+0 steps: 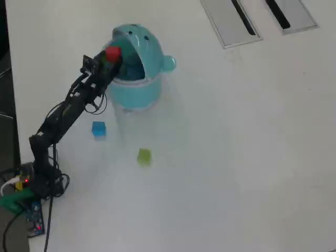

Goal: Grasp RGB lego blocks and put them in the bin one by one.

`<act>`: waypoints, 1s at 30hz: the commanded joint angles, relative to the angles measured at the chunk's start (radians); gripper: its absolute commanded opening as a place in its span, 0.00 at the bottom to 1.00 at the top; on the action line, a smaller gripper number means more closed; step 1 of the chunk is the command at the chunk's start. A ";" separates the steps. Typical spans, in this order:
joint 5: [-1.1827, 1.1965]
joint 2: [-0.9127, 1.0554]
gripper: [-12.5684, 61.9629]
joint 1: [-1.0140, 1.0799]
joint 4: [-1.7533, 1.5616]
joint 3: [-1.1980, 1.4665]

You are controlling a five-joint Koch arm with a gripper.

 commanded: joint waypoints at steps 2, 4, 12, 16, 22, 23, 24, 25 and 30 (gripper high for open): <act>-0.021 0.025 0.50 0.014 -0.138 -0.035; -0.044 0.026 0.51 0.012 -0.140 -0.031; -0.046 0.086 0.54 0.023 -0.143 -0.002; -0.044 0.126 0.57 0.037 -0.140 0.029; -0.037 0.222 0.60 0.044 -0.110 0.155; -0.035 0.238 0.60 0.049 -0.109 0.173; -0.035 0.253 0.61 0.055 -0.109 0.190; -0.035 0.265 0.62 0.058 -0.109 0.202; -0.032 0.353 0.63 0.075 -0.101 0.298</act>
